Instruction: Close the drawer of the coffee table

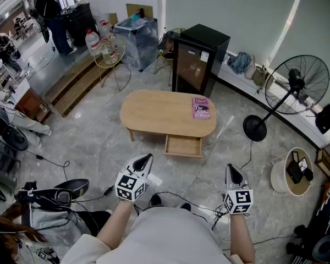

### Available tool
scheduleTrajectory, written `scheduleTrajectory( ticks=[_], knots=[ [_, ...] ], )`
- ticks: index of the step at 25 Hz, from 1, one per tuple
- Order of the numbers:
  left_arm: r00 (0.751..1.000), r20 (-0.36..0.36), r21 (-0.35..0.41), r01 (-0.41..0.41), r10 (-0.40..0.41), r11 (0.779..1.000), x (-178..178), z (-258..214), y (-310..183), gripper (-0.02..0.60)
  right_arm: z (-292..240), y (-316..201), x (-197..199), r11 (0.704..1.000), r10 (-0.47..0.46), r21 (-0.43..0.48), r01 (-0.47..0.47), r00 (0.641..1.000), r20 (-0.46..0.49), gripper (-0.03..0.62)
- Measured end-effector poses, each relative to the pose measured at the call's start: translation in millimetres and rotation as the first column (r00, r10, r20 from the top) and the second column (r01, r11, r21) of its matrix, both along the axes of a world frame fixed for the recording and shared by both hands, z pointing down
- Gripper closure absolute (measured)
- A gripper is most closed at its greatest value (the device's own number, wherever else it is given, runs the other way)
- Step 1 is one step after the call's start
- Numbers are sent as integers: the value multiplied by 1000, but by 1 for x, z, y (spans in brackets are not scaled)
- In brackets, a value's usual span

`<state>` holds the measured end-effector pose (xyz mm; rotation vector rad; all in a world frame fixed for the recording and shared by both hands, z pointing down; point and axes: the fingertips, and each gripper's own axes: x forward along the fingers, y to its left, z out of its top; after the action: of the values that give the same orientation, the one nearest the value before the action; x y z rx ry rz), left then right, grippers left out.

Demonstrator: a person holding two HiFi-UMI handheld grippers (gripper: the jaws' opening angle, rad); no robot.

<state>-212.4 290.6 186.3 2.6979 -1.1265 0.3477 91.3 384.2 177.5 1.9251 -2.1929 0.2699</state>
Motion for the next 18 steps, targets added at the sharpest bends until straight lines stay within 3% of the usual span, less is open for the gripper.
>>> scheduleTrajectory(
  ticks=[18],
  knots=[
    [999,12,-20,-40,40,999,-21,3,-21,575,6,-22,-25,999,42,-23,-42,999,17,583]
  ],
)
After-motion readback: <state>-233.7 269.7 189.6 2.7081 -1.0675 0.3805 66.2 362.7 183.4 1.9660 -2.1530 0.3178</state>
